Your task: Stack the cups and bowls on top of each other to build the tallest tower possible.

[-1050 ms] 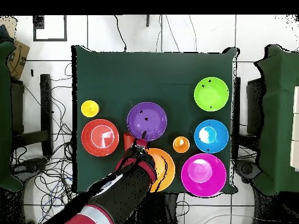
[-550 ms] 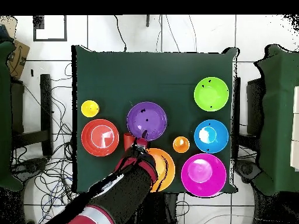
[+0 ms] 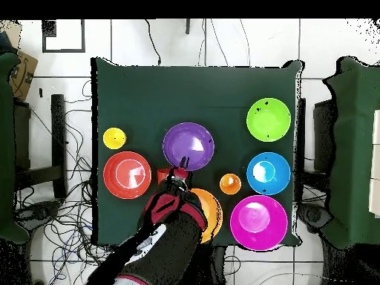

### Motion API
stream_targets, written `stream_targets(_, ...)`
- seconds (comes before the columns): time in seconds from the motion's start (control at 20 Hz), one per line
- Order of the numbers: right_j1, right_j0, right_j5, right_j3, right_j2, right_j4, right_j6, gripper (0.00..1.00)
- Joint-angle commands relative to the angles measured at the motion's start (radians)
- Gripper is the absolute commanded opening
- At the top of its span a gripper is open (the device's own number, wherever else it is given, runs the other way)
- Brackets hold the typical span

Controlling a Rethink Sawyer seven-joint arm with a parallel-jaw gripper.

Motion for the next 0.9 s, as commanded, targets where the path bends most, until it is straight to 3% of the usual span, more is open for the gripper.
stream_targets(0.05, -0.068, -0.016, 0.193, -0.009, 0.166, -0.019, 0.117, 1.00)
stream_targets(0.9, -0.037, -0.005, 0.362, -0.032, 0.182, 0.038, 0.128, 1.00)
